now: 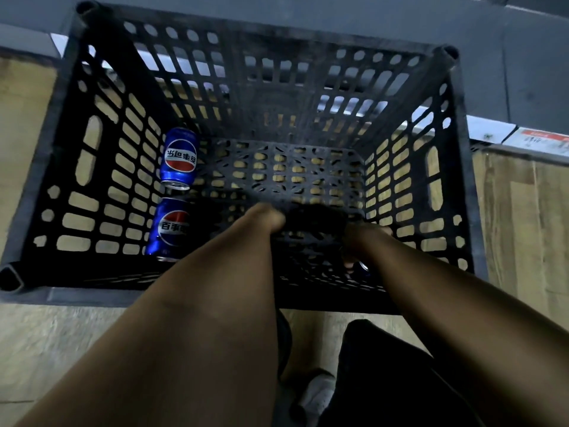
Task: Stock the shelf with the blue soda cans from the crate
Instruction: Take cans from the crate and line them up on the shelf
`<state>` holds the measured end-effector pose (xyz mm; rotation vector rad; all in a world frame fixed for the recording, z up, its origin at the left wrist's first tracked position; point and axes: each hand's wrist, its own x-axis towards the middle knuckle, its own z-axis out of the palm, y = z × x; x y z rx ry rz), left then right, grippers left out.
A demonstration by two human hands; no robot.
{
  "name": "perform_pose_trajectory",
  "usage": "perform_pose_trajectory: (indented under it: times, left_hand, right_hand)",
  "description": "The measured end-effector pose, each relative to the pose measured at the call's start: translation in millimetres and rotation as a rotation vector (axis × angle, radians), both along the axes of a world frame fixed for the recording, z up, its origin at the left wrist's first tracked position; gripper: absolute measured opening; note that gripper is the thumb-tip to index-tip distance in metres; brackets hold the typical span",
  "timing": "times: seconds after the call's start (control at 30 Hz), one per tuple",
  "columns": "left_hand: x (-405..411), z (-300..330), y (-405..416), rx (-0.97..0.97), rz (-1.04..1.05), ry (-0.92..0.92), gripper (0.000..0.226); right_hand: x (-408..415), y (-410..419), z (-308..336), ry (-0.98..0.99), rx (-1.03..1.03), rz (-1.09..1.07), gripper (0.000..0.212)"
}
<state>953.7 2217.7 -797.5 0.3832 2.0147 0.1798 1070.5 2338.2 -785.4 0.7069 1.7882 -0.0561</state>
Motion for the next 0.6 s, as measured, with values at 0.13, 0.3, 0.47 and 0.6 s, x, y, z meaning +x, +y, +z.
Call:
perform_pose_trajectory:
  times: [0.13,0.3,0.47,0.6]
  left_hand:
    - [0.7,-1.1,-6.1,-0.025,0.01,-0.029,0.034]
    - [-12.6,38.1,-20.7,0.059,0.127,-0.009,0.032]
    - [-10.2,133.9,-54.6,0.042,0.086,0.048,0.029]
    - [5.3,240.3,-67.5,-0.087,-0.122,0.135,0.036]
  right_hand:
    - [-0.6,0.8,-2.8,0.097,0.018,-0.041,0.075]
    - [-7.1,-2.0,34.0,0.162,-0.002,0.001,0.074]
    - [-15.2,-6.9,151.6,0.19,-0.059,-0.014,0.07]
    - [-14.4,-10.8,268.7,0.301,-0.074,-0.041,0.067]
